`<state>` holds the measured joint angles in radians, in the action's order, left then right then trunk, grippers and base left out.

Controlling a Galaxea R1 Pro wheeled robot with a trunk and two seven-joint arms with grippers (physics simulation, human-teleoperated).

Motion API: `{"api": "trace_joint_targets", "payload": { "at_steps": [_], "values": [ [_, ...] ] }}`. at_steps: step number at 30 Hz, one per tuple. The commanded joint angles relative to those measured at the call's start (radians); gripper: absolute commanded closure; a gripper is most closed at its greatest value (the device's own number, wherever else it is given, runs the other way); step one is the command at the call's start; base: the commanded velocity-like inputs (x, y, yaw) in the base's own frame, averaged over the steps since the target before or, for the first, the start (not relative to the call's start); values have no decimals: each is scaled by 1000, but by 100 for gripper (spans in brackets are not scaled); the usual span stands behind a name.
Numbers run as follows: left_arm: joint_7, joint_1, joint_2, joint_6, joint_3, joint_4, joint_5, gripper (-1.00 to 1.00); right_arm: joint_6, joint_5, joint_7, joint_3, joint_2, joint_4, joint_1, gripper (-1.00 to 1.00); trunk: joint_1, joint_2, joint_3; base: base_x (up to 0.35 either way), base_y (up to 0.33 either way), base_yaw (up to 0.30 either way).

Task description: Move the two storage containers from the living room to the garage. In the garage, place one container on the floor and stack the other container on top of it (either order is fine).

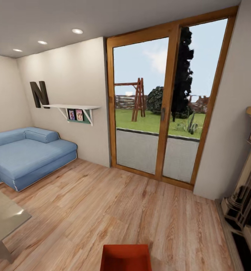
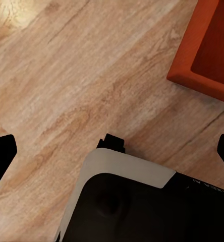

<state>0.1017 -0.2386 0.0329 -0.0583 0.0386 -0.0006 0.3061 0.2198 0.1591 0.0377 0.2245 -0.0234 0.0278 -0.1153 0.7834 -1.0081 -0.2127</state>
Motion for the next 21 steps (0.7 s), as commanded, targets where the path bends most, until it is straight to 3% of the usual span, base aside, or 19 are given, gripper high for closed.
{"api": "trace_joint_targets", "payload": {
  "at_steps": [1, 21],
  "values": [
    [1, -1, 0, -3, 3, 1, 2, -100, 6, 10, 1, 9, 0, 3, -1, -100, 0, -1, -1, 0, 8, 0],
    [3, -1, 2, -3, 3, 1, 2, -100, 6, 10, 1, 9, 1, 3, -1, -100, 0, -1, -1, 0, -24, 0]
  ]
}}
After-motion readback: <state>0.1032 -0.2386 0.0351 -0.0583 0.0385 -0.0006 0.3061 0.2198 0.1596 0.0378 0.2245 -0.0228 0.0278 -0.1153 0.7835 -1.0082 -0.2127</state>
